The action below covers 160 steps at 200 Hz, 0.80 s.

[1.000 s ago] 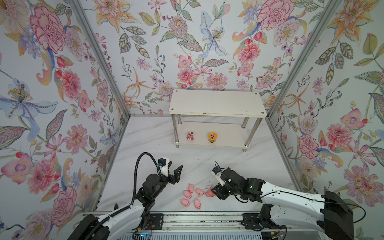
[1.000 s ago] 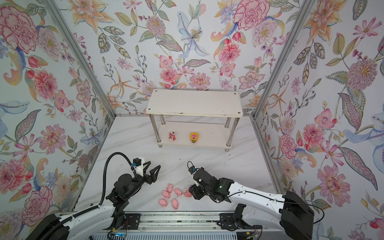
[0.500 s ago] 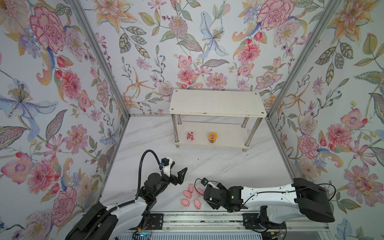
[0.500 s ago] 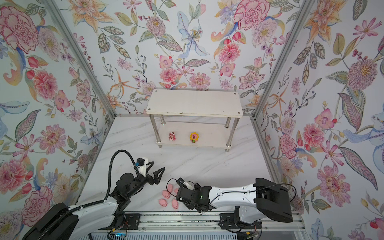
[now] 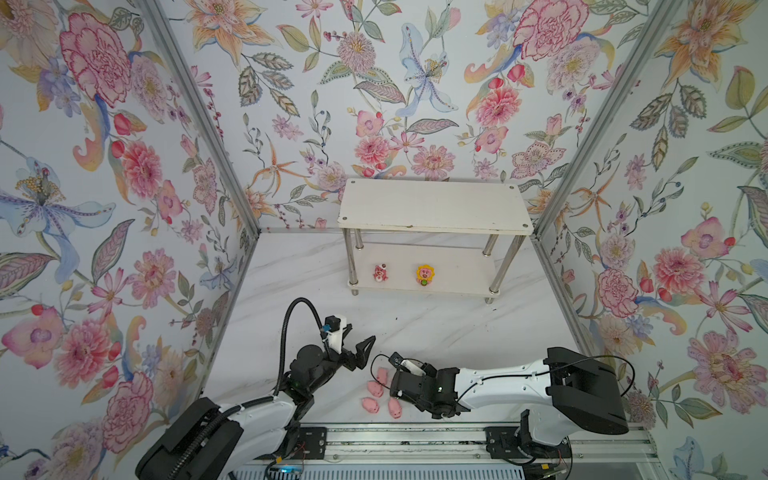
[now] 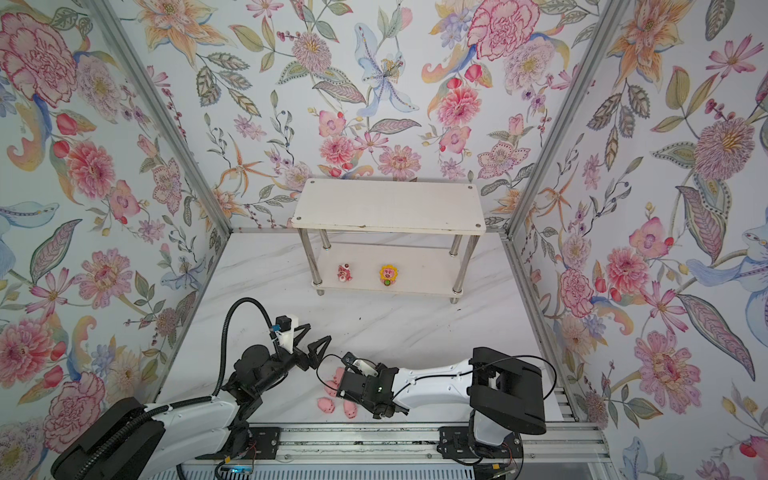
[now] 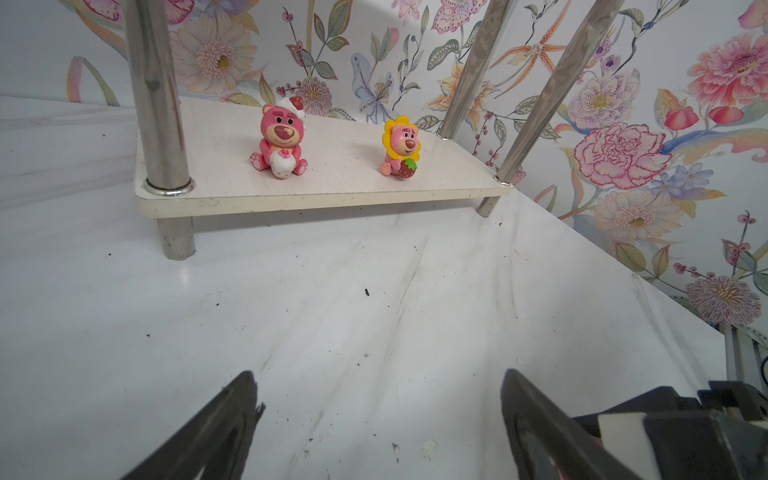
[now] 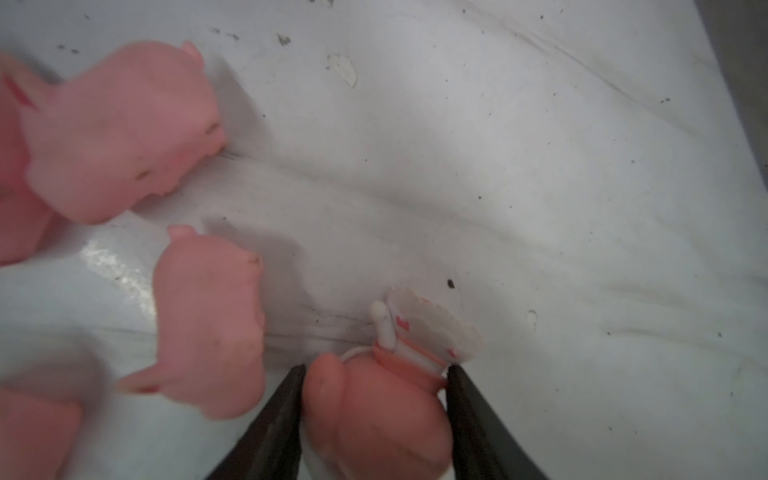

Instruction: Place and organize the plastic toys onto the shelf

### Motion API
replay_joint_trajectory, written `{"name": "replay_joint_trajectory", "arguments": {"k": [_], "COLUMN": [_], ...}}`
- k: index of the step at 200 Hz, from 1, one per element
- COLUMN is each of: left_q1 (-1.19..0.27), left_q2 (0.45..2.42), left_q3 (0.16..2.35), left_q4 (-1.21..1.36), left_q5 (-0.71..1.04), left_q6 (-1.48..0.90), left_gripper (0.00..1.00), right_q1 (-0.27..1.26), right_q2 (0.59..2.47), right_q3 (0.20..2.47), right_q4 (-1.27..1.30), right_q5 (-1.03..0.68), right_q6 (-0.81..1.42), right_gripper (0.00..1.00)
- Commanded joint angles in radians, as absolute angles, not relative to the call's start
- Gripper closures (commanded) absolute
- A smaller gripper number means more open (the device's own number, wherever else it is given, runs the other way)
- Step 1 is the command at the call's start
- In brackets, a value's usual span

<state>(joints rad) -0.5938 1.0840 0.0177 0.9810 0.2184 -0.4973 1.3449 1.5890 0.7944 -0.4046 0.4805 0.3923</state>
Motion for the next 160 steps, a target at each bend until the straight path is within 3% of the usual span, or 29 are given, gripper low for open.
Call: {"name": "replay_joint_trajectory", "arguments": {"k": [1, 85, 115, 160], "left_q1": [-0.581, -0.572, -0.571, -0.571], "left_q2": [1.099, 1.126, 1.145, 1.177], "left_q3": [0.022, 0.015, 0.009, 0.009], "left_q4": [1.036, 1.076, 1.111, 1.142], "left_q5": [0.248, 0.284, 0.3, 0.327], "left_q6": [-0.495, -0.519, -0.534, -0.552], "left_gripper": [0.08, 0.11, 0.11, 0.12], "right_q1": [1.295, 1.051, 0.977, 0.944], "right_q2": [1.583, 1.551, 1.589, 1.718], "right_q3": [0.833, 1.05, 1.023, 1.035], "right_q4": [-0.521, -0.988, -1.032, -1.08], "right_q5": [0.381, -0.155, -0.46, -0.562], "right_q6": [0.396, 0.446, 0.389, 0.271], "right_gripper": [0.54, 0.61, 0.62, 0.62]}}
